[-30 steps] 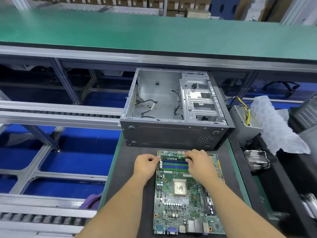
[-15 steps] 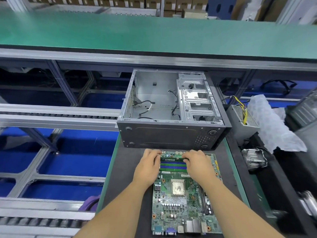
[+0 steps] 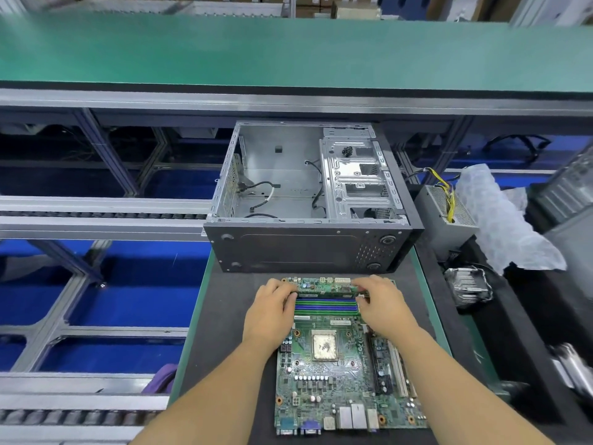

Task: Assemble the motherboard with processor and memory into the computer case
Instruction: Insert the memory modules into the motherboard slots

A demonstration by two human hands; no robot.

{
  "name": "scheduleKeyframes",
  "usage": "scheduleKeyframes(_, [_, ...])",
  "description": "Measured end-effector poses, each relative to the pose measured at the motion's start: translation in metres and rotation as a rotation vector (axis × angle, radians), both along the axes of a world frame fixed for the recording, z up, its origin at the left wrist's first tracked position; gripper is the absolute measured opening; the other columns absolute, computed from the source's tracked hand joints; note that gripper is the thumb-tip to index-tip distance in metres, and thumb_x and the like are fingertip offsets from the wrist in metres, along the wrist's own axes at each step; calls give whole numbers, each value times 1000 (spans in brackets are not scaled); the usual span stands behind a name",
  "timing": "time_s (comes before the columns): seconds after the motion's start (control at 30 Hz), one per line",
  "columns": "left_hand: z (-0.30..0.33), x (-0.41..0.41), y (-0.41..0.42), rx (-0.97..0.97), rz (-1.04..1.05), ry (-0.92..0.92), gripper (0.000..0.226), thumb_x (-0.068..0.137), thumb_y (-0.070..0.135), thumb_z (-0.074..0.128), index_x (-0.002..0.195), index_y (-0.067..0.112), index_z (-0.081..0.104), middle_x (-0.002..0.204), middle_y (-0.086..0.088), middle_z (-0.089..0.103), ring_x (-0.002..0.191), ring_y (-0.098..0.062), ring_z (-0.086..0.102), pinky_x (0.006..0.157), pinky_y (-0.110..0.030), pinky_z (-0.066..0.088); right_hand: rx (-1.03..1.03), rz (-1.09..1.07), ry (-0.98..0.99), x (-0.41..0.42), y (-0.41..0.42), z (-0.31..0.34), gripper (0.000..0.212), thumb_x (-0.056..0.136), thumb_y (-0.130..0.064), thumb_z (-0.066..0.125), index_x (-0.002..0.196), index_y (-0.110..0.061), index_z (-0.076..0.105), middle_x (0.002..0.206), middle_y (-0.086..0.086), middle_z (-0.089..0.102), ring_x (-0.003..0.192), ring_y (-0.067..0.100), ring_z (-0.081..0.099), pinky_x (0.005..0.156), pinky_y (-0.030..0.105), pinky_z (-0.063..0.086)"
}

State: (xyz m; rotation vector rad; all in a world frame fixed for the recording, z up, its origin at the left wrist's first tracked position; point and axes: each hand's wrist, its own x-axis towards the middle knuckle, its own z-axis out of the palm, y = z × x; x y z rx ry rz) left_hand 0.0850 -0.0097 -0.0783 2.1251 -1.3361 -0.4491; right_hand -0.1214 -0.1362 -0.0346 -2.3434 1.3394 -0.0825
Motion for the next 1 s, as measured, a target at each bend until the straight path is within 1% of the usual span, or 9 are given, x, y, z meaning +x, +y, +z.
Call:
scheduleKeyframes(0.07, [0,0,0,10,2,-5,19,103,34,46,115,34,61,106,22,45,101,-3,40,75,-31,48,36,-64,-113,-8,-3,-2,31,97,-11,59,125,-19,69,111,-5,64,108,16,57,99,36,48])
scheduleKeyframes(0.17, [1,-1,-1,15,4,19,16,101,43,45,108,39,59,103,24,43,100,0,40,70,-27,43,121,-189,-266,-10,-4,-2,17,97,-14,62,108,-18,76,94,-10,65,86,4,58,84,21,44])
scheduleKeyframes(0.27, [4,-3,-3,-22,98,144,17,98,53,44,103,42,57,102,21,46,92,-1,51,71,-29,48,186,-214,-268,-8,-7,-2,21,97,-26,65,83,-13,74,77,-3,70,73,7,58,73,26,43])
scheduleKeyframes(0.37, [6,-2,-6,-46,225,277,14,96,49,53,101,35,55,98,13,51,80,-10,58,71,-37,54,255,-223,-262,-8,-12,4,20,95,-31,68,83,-18,78,83,-3,75,80,9,64,72,27,47])
scheduleKeyframes(0.5, [9,2,-9,-26,207,305,9,95,45,57,89,39,56,97,11,53,77,-5,57,68,-28,47,352,-219,-302,-12,-18,7,4,90,-22,76,88,-22,79,88,-4,75,87,12,68,83,31,54])
scheduleKeyframes(0.6, [9,2,-8,-25,203,310,12,96,43,57,85,40,57,95,11,53,74,-2,56,64,-21,40,333,-182,-280,-12,-19,5,15,88,-22,77,78,-33,75,86,-15,73,86,2,66,78,22,50])
scheduleKeyframes(0.7, [9,1,-7,-16,194,309,15,98,41,55,83,41,56,95,12,52,76,-3,56,65,-22,41,280,-167,-287,-11,-17,3,24,90,-23,76,73,-39,71,81,-26,68,83,-8,61,68,10,42])
scheduleKeyframes(0.87, [7,0,-7,-8,167,290,18,101,39,51,89,34,64,96,11,52,81,-5,57,71,-25,45,273,-179,-337,-12,-17,2,24,90,-20,75,75,-38,72,83,-26,67,84,-4,62,70,14,44])
scheduleKeyframes(1.0, [6,0,-6,-13,162,284,22,102,38,51,91,28,67,96,9,53,82,-4,57,70,-20,42,282,-179,-363,-13,-16,1,21,92,-20,74,78,-36,73,83,-26,67,81,-4,61,73,18,44])
